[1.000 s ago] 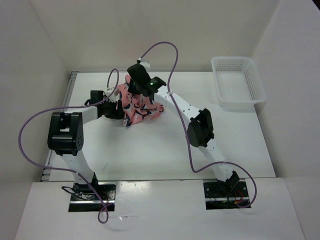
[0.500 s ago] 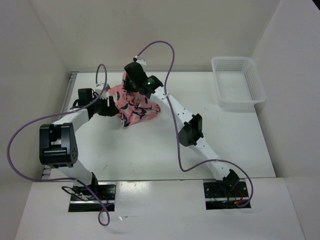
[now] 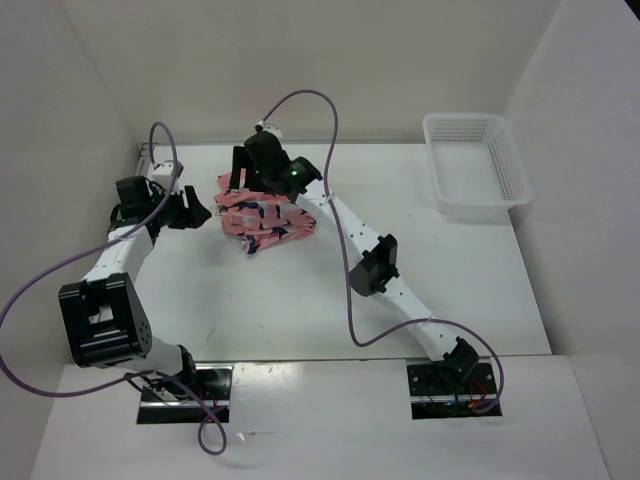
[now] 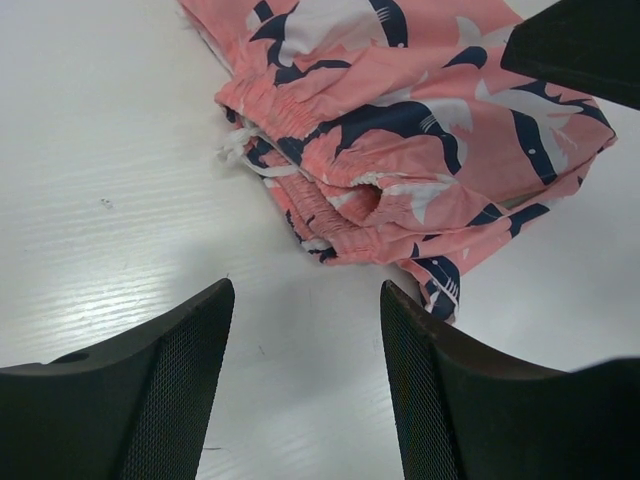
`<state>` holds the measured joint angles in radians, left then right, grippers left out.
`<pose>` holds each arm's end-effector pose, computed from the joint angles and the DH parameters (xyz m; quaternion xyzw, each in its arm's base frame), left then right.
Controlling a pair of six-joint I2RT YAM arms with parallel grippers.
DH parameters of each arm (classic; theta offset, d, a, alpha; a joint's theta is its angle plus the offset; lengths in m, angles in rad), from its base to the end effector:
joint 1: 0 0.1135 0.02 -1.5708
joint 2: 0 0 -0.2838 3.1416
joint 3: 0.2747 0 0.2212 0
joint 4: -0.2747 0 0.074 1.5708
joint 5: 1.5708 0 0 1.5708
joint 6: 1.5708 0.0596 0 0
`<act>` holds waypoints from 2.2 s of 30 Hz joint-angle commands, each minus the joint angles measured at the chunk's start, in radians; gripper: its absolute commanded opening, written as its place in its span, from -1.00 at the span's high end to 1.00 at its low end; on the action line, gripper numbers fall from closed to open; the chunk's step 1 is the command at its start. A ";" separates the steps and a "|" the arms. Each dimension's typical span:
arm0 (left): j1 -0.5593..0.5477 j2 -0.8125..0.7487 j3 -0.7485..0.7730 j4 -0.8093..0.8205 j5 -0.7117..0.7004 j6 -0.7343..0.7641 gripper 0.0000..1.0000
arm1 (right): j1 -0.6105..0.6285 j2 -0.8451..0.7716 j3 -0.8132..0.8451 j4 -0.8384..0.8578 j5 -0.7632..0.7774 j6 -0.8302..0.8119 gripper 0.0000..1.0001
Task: Fold and stack the shorts
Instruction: Fold the shorts
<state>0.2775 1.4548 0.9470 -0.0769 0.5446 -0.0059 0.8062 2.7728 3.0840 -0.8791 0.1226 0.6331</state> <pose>0.3033 0.0543 0.2753 0.0062 0.8579 -0.1730 0.4838 0.4076 0.4144 0.2665 -0.0463 0.8745 0.2758 0.3962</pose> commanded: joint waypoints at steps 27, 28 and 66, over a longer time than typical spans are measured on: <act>-0.032 -0.113 0.157 -0.229 0.072 0.006 -0.47 | 0.053 -0.660 -0.037 -0.360 0.480 -0.164 -1.00; -0.032 -0.113 0.147 -0.228 0.084 0.006 -0.50 | 0.053 -0.701 -0.077 -0.360 0.515 -0.182 -1.00; -0.032 -0.073 0.091 -0.238 0.112 0.006 -0.52 | -0.503 -1.725 -1.975 0.178 0.212 -0.021 -1.00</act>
<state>0.2443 1.3785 1.0420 -0.3260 0.6315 -0.0044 0.3202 1.0698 1.1210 -0.7036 0.3302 0.6056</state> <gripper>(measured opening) 0.758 0.999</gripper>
